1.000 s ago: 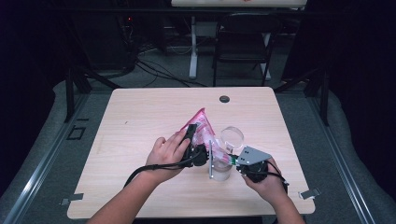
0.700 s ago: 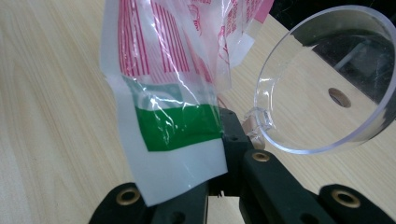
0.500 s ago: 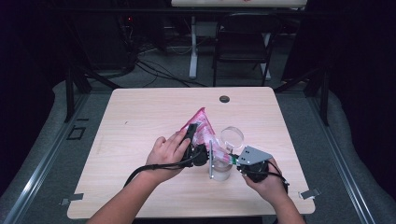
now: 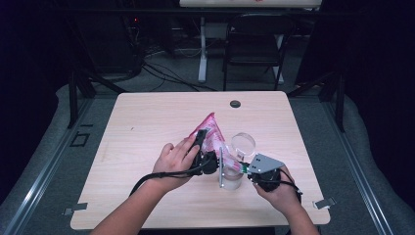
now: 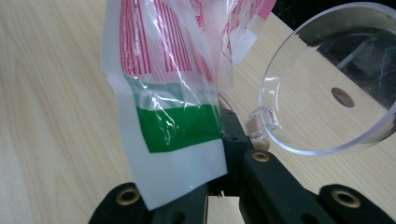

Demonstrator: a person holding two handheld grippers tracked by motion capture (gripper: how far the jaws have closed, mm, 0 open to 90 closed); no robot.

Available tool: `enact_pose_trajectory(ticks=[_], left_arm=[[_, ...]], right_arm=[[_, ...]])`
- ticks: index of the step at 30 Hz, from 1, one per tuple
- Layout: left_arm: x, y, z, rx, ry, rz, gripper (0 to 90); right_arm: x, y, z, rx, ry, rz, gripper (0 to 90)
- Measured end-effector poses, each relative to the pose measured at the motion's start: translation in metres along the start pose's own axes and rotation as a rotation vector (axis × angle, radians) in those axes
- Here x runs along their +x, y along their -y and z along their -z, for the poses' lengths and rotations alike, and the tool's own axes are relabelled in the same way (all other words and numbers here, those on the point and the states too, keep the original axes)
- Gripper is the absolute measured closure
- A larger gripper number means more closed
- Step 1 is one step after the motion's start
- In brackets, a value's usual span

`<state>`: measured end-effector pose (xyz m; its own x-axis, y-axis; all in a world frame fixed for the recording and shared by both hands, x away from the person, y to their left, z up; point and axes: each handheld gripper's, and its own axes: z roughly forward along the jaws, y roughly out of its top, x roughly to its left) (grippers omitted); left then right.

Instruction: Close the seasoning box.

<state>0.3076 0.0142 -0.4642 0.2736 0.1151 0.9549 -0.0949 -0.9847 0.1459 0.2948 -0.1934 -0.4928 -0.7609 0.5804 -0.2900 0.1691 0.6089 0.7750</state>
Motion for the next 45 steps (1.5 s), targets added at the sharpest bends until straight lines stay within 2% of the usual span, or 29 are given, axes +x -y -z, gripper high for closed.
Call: enact_pose_trajectory(ticks=[32,40,45], left_arm=[[-0.0022,-0.0010,0.0019,-0.005,0.002,-0.013,66.0],[-0.0054,0.0010,-0.0006,0.002,0.015,-0.009,66.1],[-0.0084,0.0009,-0.0012,-0.001,0.014,-0.020,66.2]], right_arm=[[-0.0020,0.0031,-0.0022,0.008,0.004,-0.008,90.0],[-0.0003,0.0034,-0.0053,0.024,0.005,0.005,90.0],[-0.0006,0.0053,-0.0074,0.035,0.000,0.001,90.0]])
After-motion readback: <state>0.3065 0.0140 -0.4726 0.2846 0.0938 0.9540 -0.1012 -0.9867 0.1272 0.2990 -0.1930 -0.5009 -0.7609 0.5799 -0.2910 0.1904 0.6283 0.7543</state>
